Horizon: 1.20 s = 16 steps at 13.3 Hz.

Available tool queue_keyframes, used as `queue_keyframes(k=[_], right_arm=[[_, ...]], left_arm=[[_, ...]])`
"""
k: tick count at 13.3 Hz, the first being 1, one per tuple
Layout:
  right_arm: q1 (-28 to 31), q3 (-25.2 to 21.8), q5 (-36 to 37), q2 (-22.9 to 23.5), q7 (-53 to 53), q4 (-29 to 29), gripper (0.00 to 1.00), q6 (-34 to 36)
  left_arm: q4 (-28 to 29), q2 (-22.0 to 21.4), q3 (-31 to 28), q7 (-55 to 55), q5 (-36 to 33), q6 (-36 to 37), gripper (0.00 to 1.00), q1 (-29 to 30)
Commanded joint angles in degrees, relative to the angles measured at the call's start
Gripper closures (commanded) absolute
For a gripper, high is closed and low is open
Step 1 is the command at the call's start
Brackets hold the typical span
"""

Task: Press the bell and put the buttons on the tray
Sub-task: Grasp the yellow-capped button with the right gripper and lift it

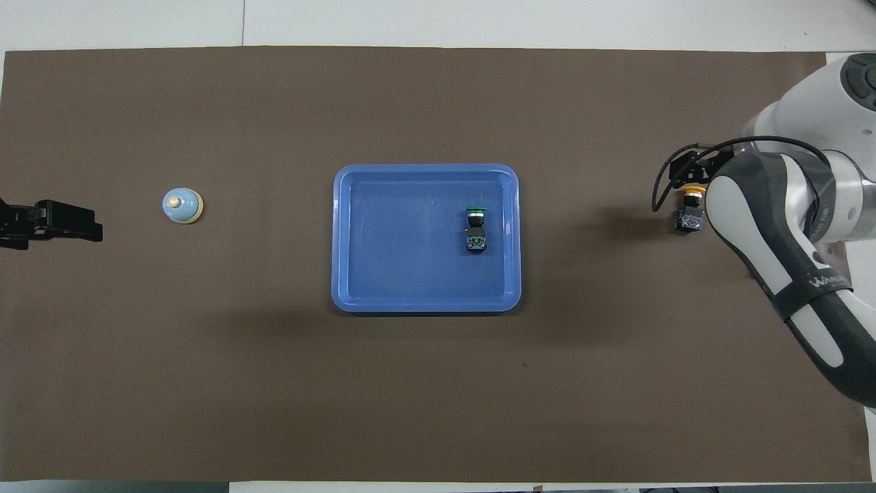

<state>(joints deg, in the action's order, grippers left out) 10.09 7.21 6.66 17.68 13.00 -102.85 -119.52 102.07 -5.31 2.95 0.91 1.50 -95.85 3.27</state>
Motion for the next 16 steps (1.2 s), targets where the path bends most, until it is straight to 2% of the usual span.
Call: queue_keyframes(k=[1, 4, 7, 9, 10, 11, 13, 14, 15, 16], right_arm=[[2.3, 0.7, 0.8, -4.2, 0.0, -12.6, 0.00, -12.8], [2.7, 0.6, 0.8, -3.6, 1.4, -14.6, 0.00, -16.4], [3.6, 0.7, 0.8, -3.4, 1.3, -18.8, 0.00, -22.8], [3.6, 0.7, 0.8, -3.3, 1.3, -19.6, 0.00, -23.9], [3.6, 0.7, 0.8, -3.2, 1.3, -19.6, 0.07, -23.9], [3.7, 0.7, 0.8, -3.0, 1.3, -19.6, 0.23, -24.1], [3.7, 0.7, 0.8, -2.7, 1.3, -19.6, 0.75, -24.1], [3.7, 0.7, 0.8, -2.7, 1.2, -19.6, 0.96, -24.1], [3.7, 0.8, 0.8, -2.7, 1.0, -19.6, 1.00, -24.1], [3.5, 0.8, 0.7, -2.7, 1.2, -19.5, 1.00, -24.1]], left_arm=[[-0.7, 0.0, -0.3, 0.0, 0.6, 0.8, 0.00, -0.1], [-0.7, 0.0, -0.3, 0.0, 0.6, 0.8, 0.00, -0.1], [-0.7, 0.0, -0.3, 0.0, 0.6, 0.8, 0.00, -0.1], [-0.7, 0.0, -0.3, 0.0, 0.6, 0.8, 0.00, -0.1], [-0.7, 0.0, -0.3, 0.0, 0.6, 0.8, 0.00, -0.1], [-0.7, 0.0, -0.3, 0.0, 0.6, 0.8, 0.00, -0.1], [-0.7, 0.0, -0.3, 0.0, 0.6, 0.8, 0.00, -0.1], [-0.7, 0.0, -0.3, 0.0, 0.6, 0.8, 0.00, -0.1], [-0.7, 0.0, -0.3, 0.0, 0.6, 0.8, 0.00, -0.1], [-0.7, 0.0, -0.3, 0.0, 0.6, 0.8, 0.00, -0.1]])
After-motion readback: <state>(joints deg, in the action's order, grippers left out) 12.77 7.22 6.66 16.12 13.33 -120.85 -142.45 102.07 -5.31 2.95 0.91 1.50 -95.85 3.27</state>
